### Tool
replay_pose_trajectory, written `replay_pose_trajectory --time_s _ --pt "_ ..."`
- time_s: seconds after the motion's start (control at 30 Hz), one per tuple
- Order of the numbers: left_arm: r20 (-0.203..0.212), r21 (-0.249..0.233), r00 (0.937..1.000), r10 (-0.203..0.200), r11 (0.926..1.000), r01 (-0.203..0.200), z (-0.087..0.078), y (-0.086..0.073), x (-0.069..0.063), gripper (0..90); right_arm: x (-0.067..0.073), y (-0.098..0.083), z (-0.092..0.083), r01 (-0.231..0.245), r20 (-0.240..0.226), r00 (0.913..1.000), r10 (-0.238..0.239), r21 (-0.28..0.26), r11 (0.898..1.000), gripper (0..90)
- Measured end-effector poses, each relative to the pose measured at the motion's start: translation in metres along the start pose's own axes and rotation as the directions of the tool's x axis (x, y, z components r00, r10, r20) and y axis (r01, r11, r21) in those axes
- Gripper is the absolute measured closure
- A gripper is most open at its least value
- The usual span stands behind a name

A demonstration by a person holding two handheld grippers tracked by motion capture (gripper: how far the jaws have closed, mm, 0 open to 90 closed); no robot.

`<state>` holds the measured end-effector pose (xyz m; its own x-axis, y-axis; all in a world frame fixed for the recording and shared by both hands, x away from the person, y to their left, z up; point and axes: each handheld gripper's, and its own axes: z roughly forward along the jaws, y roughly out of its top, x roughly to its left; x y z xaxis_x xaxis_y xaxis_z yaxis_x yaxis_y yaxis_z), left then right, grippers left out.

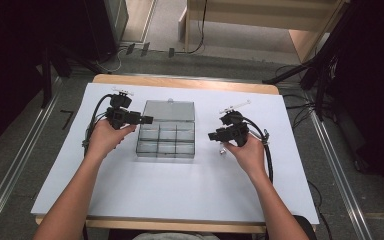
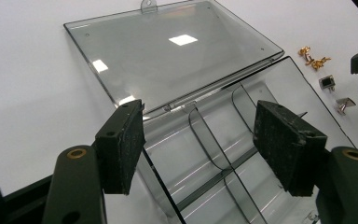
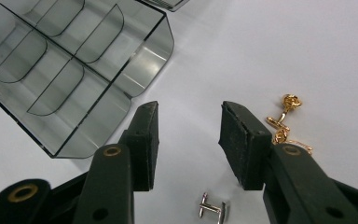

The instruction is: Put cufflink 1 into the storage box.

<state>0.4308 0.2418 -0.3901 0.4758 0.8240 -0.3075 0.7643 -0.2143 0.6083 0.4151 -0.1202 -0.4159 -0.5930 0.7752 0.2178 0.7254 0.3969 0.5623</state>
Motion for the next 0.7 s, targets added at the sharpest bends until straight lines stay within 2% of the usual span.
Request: replay_pose_trajectory --time_s 0.13,0.3,0.7 --pt "0.0 0.0 1.0 0.0 1.0 0.0 0.0 0.0 0.001 34.7 -0.003 0.0 0.002 0.007 0.019 0.9998 -0.007 0.027 1.0 58.5" --pt "0.0 0.002 1.0 -0.002 1.0 0.002 -0.001 0.0 0.001 34.7 -0.006 -0.001 0.005 0.009 0.017 0.9998 -0.01 0.056 0.998 58.8" --pt "0.001 0.009 1.0 -0.003 1.0 0.003 -0.001 0.0 0.003 34.7 -0.011 -0.002 0.006 0.017 0.03 0.9994 -0.02 0.089 0.996 61.1"
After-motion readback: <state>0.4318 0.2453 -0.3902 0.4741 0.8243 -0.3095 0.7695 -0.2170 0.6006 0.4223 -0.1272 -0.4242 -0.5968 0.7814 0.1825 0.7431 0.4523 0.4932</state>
